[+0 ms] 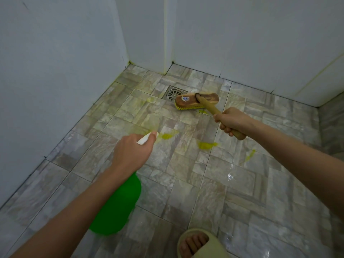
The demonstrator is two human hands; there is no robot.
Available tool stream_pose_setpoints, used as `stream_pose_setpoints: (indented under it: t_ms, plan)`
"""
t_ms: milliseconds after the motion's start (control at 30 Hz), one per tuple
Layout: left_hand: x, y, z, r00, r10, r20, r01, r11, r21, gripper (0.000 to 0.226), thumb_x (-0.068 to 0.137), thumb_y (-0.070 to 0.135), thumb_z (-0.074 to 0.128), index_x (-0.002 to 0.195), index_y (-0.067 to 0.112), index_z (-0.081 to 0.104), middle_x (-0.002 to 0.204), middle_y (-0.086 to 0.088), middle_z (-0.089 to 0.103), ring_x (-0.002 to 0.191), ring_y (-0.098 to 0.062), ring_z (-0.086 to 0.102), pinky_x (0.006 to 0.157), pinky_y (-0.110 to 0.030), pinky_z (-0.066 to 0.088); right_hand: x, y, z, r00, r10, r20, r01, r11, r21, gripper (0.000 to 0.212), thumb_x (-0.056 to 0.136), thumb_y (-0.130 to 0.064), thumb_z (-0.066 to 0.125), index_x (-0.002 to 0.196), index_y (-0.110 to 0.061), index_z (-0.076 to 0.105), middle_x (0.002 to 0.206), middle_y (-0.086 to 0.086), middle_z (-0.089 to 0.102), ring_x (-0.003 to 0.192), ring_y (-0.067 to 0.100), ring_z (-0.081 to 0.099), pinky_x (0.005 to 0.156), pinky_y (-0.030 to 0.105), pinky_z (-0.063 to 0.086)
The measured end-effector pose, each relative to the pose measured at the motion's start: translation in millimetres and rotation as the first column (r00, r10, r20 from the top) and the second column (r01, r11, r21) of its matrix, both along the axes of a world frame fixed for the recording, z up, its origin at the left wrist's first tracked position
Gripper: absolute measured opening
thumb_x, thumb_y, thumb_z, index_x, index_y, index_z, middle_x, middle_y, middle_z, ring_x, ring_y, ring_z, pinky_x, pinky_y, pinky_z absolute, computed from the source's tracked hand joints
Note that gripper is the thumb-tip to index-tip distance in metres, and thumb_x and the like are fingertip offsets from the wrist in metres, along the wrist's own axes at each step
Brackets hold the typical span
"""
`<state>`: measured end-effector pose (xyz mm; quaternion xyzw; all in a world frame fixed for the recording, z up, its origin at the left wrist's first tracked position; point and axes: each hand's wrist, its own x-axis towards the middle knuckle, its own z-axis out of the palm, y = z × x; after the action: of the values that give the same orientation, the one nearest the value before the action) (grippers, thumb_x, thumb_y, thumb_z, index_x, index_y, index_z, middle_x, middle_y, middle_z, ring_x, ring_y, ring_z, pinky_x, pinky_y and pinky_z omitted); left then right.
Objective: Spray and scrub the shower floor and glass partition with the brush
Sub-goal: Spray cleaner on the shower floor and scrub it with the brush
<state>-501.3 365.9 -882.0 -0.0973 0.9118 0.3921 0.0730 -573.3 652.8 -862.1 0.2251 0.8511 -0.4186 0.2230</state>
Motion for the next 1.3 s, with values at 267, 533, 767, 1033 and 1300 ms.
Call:
stream_pose_setpoints:
  t_ms: [267,533,767,1033,1300]
  plan:
    - [-2.5,-4.9,-8.7,1.0,0.007,0.015,-0.007,1.0,0.0,0.065,0.09,0.062,0.052,0.063,0.004,0.068,0.058,-0.011,0.068,0.059,-0.03,0.068,0.071,-0.05,0.059,-2.7,-1.8,-9.5,0.995,0.099,0.003,-0.099,0.992,0.079,0.043,0.099,-0.028,0.045,0.107,0.012,0.057,0.063,0.013,0.052,0.045,0.018,0.043,0.039,0.022,0.038]
    - [-2.6,-9.1,-14.7,0.996,0.023,0.082,-0.024,1.0,0.017,0.065,0.085,0.065,0.054,0.065,0.005,0.07,0.058,-0.009,0.069,0.061,-0.03,0.07,0.073,-0.048,0.059,-12.2,-5.0,-6.3,0.984,0.173,0.038,-0.176,0.975,0.133,0.041,0.101,-0.03,0.042,0.105,0.008,0.056,0.062,0.011,0.051,0.045,0.019,0.044,0.041,0.024,0.038]
    - [-3.7,-5.5,-12.2,0.995,-0.002,0.099,0.004,1.0,-0.017,0.061,0.091,0.06,0.053,0.066,0.008,0.072,0.061,-0.006,0.071,0.063,-0.026,0.07,0.078,-0.047,0.058,-17.4,-1.4,-0.2,0.97,0.214,0.115,-0.234,0.948,0.216,0.045,0.101,-0.036,0.039,0.092,0.003,0.058,0.061,0.01,0.049,0.045,0.018,0.042,0.04,0.025,0.038]
    - [-5.3,-6.0,-15.9,0.997,-0.032,0.075,0.037,0.997,-0.067,0.063,0.094,0.061,0.048,0.066,0.01,0.072,0.063,-0.004,0.071,0.066,-0.024,0.069,0.079,-0.046,0.057,-20.2,-1.3,-1.5,0.965,0.224,0.134,-0.251,0.94,0.23,0.048,0.102,-0.038,0.037,0.094,0.004,0.058,0.06,0.011,0.049,0.046,0.019,0.042,0.045,0.027,0.038]
    - [-8.0,-3.9,-14.7,0.997,-0.058,0.049,0.058,0.998,-0.005,0.059,0.097,0.057,0.049,0.067,0.013,0.074,0.063,-0.001,0.072,0.068,-0.023,0.071,0.079,-0.046,0.058,-17.0,-1.4,-9.9,0.968,0.234,0.09,-0.248,0.946,0.208,0.045,0.101,-0.033,0.04,0.102,0.009,0.056,0.069,0.016,0.055,0.049,0.022,0.047,0.047,0.03,0.042]
